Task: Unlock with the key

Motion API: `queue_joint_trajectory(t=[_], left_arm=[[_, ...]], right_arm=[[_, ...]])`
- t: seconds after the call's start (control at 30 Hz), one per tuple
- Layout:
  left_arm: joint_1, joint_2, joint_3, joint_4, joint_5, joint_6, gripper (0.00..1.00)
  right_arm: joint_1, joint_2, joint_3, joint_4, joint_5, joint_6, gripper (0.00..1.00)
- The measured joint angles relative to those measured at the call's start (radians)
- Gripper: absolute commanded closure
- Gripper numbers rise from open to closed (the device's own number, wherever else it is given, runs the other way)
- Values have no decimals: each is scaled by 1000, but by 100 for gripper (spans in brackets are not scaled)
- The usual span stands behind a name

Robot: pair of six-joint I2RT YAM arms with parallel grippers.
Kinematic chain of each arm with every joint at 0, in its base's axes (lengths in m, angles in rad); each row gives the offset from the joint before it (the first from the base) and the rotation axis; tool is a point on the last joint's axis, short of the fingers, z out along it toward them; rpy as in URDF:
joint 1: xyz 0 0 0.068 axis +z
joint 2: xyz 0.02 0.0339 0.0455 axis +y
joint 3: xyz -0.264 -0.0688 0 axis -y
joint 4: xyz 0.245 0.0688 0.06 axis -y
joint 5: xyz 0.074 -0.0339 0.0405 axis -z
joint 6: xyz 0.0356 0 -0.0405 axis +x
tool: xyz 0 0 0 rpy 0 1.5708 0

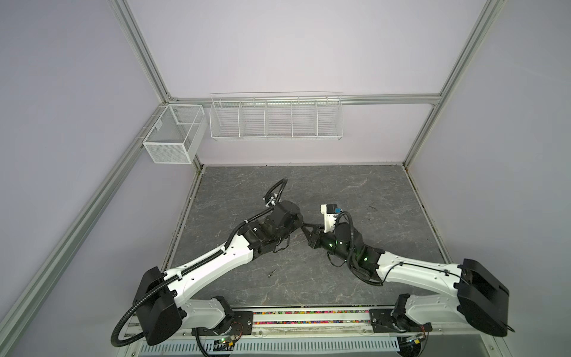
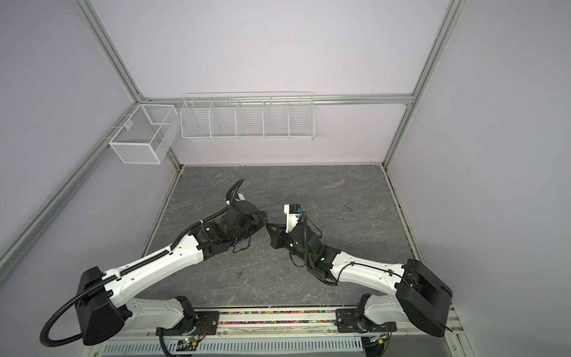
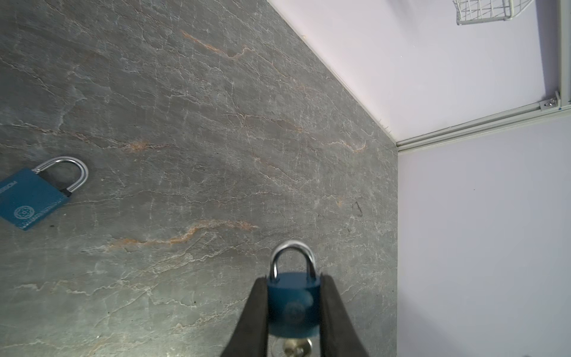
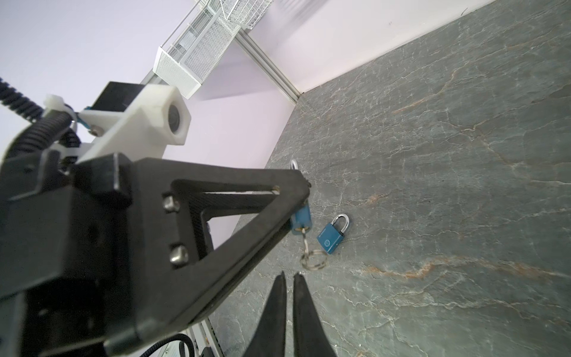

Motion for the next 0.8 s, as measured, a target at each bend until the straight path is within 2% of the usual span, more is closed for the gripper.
queue_joint_trajectory(t=[0.33,0.8], left_arm=[[0,-6,0,1,8,0,100],[0,-6,-24,17,45,-10,100]], right_arm=[[-1,16,5,-1,2,0,87],[-9,21,9,-10,13,-2,91]])
